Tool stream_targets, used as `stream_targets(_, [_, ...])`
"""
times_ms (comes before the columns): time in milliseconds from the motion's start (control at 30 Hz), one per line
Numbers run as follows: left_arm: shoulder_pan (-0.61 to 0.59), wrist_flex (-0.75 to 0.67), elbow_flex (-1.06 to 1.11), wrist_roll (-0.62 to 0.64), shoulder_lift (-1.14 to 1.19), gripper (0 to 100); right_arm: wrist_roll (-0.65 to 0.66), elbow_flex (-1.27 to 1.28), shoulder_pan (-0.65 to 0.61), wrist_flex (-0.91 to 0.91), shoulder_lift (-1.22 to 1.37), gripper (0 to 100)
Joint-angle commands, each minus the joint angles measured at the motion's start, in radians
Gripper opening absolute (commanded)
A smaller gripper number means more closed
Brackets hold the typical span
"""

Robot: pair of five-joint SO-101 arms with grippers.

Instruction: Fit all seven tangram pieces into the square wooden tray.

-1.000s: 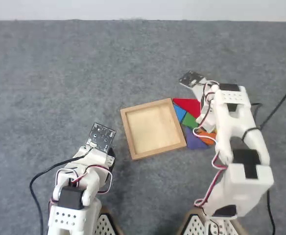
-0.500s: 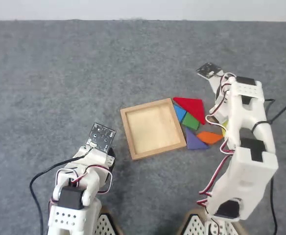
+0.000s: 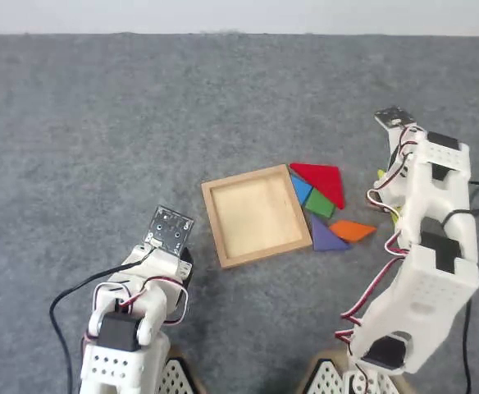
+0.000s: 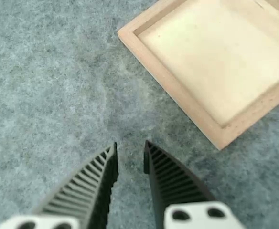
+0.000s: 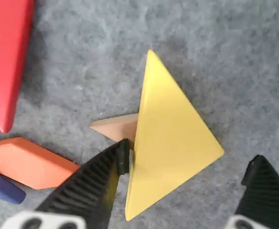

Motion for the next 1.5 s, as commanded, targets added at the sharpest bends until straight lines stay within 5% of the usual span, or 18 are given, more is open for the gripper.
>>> stream_targets(0, [0.000,0.005,-0.007,0.012,-0.003,9,-0.014,-0.011,0.027,0.013,0.021,38.2])
stream_targets(533, [0.000,0.005,-0.007,0.012,-0.003,9,-0.023,-0.043,0.054,0.105,0.097,38.2])
stream_targets(900, [0.000,0.005,-0.007,0.012,-0.003,9,-0.025,-0.054,0.048,0.093,0.085,27.0])
stream_targets(1200, [0.000,0.005,-0.007,0.012,-0.003,9,-0.014,-0.227,0.036,0.094,0.165,42.6])
stream_targets(1467, [0.000,0.005,-0.007,0.012,-0.003,9,-0.014,-0.325,0.021,0.143,0.266,42.7])
